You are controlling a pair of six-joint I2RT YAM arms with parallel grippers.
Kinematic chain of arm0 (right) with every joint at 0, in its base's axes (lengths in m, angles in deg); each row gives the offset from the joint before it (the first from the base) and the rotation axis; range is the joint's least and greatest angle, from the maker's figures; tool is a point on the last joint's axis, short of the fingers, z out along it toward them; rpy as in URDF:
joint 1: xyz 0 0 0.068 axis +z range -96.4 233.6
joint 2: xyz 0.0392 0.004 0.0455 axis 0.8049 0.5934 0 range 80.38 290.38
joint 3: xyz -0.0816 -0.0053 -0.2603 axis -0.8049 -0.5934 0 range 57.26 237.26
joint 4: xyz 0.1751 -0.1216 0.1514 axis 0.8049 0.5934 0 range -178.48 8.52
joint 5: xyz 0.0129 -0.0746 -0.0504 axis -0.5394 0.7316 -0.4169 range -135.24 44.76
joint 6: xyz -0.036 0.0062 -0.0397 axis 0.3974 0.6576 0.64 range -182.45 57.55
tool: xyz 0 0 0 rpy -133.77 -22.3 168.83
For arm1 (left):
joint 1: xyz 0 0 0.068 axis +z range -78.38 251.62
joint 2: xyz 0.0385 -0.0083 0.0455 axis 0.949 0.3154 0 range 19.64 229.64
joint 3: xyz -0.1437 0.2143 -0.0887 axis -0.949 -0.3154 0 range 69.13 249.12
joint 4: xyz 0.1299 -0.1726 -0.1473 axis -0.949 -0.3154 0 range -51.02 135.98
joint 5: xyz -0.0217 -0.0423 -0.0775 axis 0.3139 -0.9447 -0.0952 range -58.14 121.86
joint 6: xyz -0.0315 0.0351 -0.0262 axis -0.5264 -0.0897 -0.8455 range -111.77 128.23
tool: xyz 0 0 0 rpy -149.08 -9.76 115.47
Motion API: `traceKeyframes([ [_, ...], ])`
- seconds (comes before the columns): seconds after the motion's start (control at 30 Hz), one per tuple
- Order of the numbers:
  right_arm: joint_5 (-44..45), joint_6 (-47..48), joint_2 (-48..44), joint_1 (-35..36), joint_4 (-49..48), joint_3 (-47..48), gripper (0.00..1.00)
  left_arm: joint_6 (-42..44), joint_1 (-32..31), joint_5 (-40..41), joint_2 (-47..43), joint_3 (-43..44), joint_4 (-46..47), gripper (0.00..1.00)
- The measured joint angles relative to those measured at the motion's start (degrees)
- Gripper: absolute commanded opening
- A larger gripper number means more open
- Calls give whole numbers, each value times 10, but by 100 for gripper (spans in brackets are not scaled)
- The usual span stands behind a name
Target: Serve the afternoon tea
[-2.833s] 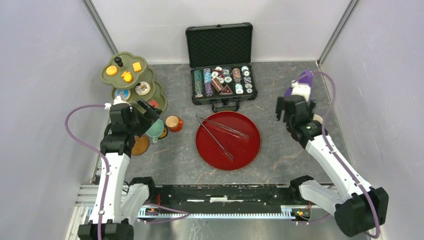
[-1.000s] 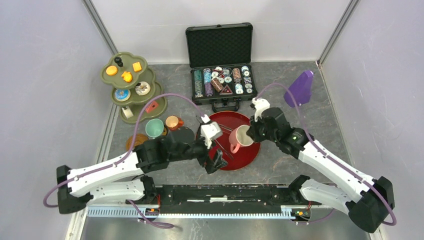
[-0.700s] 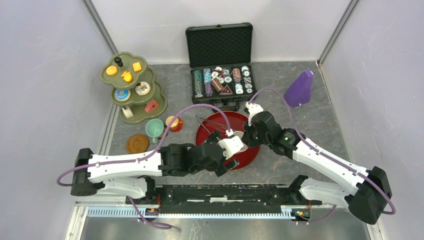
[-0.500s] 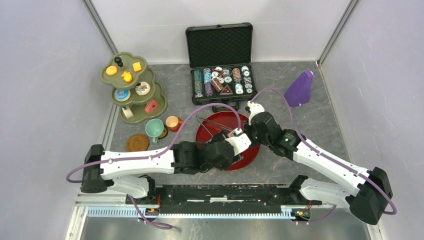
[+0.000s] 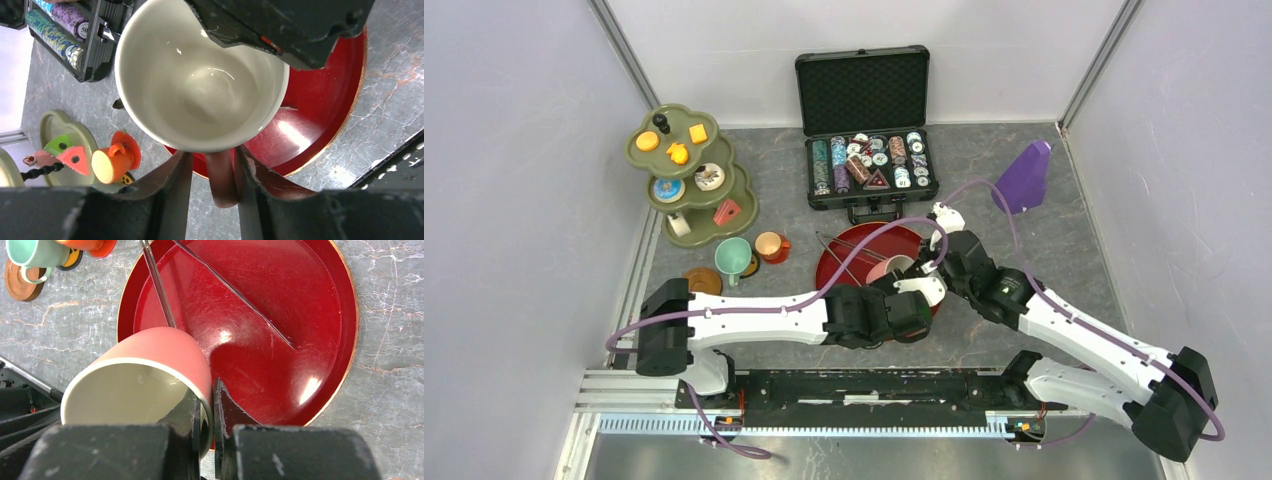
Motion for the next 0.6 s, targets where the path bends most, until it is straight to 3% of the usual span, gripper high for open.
traceKeyframes([
  [0.17, 7, -10, -6, 1, -12, -10, 0, -6, -3, 18, 17, 2, -9, 20],
  [0.3, 16, -31, -18, -1, -23, -19, 13, -20, -4, 46, 19, 5, -5, 3],
  [0.47, 11, -21, -30, 0, -33, -22, 53, -19, -5, 53, 4, -5, -2, 2],
  [0.6, 17, -6, -43, 1, -45, -19, 77, -19, -4, 56, -50, -50, -4, 2],
])
